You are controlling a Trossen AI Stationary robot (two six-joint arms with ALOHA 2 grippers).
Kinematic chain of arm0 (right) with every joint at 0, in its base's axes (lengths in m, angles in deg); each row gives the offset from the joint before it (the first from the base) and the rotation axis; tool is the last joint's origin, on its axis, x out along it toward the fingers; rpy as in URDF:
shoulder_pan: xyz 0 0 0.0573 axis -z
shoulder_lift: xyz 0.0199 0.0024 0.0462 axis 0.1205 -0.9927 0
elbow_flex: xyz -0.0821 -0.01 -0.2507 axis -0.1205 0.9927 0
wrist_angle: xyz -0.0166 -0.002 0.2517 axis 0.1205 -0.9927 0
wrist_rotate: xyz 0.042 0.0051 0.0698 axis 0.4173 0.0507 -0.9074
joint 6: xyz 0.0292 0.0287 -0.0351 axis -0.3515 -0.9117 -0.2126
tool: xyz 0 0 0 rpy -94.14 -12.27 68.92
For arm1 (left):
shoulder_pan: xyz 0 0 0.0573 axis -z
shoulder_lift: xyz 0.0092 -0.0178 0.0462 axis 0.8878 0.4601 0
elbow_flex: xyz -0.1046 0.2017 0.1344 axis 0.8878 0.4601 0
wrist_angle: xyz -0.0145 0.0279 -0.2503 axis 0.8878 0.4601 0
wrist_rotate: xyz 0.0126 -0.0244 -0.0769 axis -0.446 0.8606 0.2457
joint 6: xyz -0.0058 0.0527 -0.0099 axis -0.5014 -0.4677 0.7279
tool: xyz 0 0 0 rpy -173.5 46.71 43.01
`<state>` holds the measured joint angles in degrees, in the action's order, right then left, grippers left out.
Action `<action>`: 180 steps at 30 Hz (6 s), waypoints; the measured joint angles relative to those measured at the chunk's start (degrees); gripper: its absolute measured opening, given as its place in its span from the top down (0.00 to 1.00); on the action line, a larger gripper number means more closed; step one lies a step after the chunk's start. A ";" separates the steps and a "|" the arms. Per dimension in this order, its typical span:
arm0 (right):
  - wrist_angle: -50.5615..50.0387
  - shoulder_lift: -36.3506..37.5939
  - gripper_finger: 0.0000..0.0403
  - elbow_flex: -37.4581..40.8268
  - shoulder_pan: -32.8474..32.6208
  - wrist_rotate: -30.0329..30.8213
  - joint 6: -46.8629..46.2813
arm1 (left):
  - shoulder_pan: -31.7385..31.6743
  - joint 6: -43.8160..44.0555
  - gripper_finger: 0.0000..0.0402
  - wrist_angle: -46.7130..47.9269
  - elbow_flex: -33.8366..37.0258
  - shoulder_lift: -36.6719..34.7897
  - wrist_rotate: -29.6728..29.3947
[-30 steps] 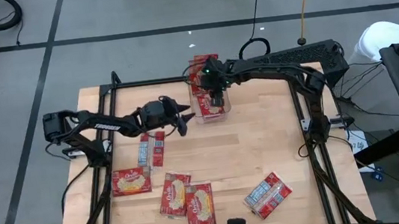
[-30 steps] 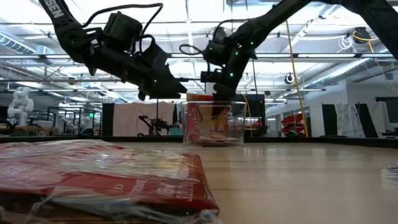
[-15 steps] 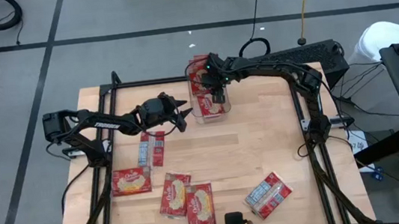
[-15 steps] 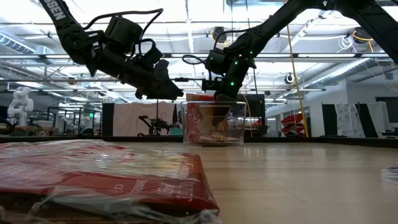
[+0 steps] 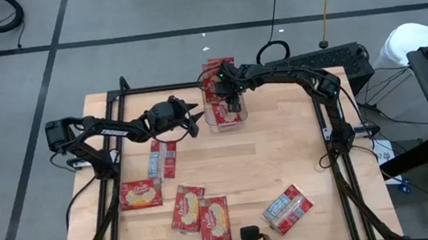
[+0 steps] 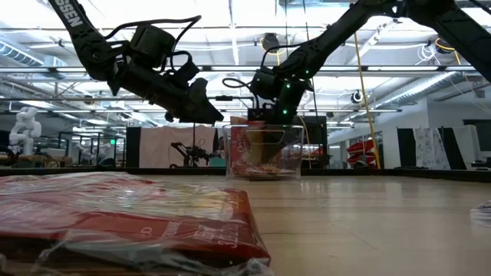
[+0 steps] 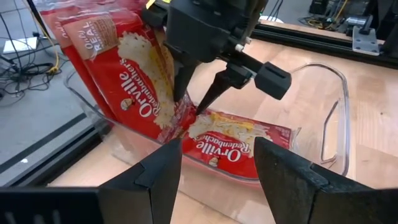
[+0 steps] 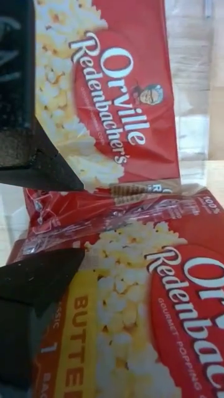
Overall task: Sort popcorn bags into baskets
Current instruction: Adjust the red popcorn pack in the transparent bin, then adjust the red popcorn packs in the transparent bin
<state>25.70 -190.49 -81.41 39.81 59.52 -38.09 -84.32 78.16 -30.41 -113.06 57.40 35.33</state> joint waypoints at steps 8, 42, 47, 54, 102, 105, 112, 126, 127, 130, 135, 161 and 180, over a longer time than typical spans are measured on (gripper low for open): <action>-2.01 -0.63 0.62 -0.15 0.02 -1.76 6.77 | -0.02 0.02 0.48 0.02 0.00 -0.02 0.02; 5.30 20.11 0.50 8.19 7.88 -6.16 -10.28 | -4.96 -1.75 0.48 -2.89 0.00 0.11 -0.13; 16.72 20.81 0.37 14.37 10.78 -12.45 -12.40 | -8.36 -2.16 0.48 -4.20 0.00 0.11 -0.04; 29.43 16.99 0.19 16.70 15.87 -22.80 -16.07 | -11.06 -0.83 0.48 -4.81 -0.02 0.65 4.37; 31.27 25.87 0.99 16.66 8.82 -31.16 -28.57 | -3.37 1.35 0.49 -5.78 -7.96 5.12 -1.16; 30.35 28.13 0.99 17.00 7.34 -28.09 -30.88 | -1.03 -0.80 0.49 1.86 -7.96 0.65 -2.90; 38.09 30.66 0.99 25.28 5.09 -28.39 -40.45 | 5.15 -6.48 0.50 22.08 -7.96 -6.41 0.81; 58.84 30.02 1.00 39.09 2.31 -22.24 -56.89 | 10.40 -10.80 0.71 24.91 -7.93 -5.90 1.46; 58.86 30.02 0.99 39.11 1.81 -22.33 -57.32 | 10.72 -11.72 0.72 24.90 -7.93 -5.90 1.44; 59.61 29.84 0.99 39.11 0.12 -22.57 -57.59 | 11.66 -14.23 0.75 25.29 -7.93 -5.90 0.59; 60.92 29.85 0.99 39.13 -1.66 -22.30 -58.41 | 12.58 -15.24 0.77 26.64 -7.93 -6.66 -3.07; 58.14 23.32 0.60 39.08 2.76 -14.78 -47.87 | 13.49 -16.40 0.78 29.64 -7.91 -9.25 -3.08; 44.22 29.63 0.49 38.85 5.66 -10.04 -38.02 | 13.49 -13.97 0.78 29.57 -7.91 -9.22 -2.89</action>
<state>69.93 -160.86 -42.56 45.47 49.48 -76.10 -70.83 64.19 -0.84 -120.97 48.18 32.44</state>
